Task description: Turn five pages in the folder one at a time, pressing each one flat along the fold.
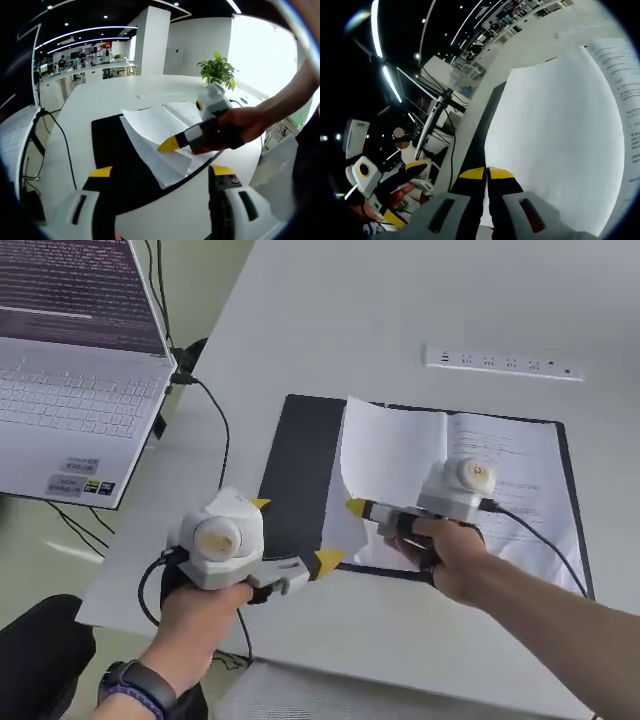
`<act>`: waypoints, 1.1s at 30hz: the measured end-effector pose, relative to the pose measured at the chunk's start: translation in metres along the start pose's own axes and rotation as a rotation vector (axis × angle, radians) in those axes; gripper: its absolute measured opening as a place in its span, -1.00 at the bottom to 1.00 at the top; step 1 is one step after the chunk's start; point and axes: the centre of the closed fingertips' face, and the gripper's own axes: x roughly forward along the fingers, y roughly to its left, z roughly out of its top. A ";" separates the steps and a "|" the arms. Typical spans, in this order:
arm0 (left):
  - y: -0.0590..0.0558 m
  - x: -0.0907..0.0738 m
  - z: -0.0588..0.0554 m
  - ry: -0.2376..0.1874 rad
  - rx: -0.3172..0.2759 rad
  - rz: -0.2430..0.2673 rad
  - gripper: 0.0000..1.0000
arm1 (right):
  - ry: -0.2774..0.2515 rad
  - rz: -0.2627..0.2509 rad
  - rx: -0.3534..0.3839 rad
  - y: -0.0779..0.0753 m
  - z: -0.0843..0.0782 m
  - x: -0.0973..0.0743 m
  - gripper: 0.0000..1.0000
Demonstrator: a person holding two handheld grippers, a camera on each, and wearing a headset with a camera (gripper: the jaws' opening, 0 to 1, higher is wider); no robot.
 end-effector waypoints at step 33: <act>-0.001 0.009 -0.004 0.044 0.055 -0.024 0.42 | 0.002 0.082 0.009 0.016 -0.012 -0.001 -0.17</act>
